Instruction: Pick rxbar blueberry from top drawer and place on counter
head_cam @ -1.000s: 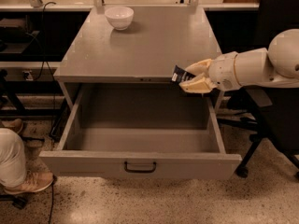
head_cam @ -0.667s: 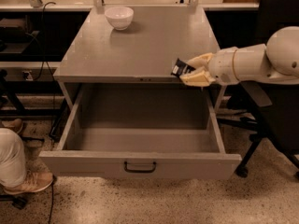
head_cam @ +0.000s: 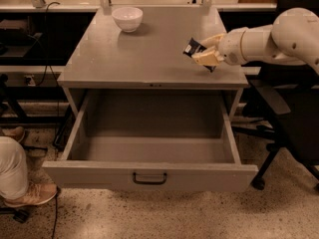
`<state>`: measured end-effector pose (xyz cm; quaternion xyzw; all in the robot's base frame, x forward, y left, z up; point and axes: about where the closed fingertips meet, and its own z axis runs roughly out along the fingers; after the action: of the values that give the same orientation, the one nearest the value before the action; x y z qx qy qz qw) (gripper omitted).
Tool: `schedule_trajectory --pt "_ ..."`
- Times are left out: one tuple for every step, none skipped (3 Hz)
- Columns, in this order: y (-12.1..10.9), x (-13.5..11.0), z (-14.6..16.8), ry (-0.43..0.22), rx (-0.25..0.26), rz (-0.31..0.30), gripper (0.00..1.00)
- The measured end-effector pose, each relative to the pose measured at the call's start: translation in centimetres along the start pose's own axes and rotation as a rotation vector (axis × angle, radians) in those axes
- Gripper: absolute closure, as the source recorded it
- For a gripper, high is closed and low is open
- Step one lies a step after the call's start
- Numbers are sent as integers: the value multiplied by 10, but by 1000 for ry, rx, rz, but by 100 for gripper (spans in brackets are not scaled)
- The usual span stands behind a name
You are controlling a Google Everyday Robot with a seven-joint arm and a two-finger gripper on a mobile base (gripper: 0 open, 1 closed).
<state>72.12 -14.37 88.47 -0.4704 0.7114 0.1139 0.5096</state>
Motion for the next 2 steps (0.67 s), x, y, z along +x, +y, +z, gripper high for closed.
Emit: schedule_trajectory --pt "-43 -4 34 -7 0 22 97" --pt "-61 -7 54 -10 -11 38 75"
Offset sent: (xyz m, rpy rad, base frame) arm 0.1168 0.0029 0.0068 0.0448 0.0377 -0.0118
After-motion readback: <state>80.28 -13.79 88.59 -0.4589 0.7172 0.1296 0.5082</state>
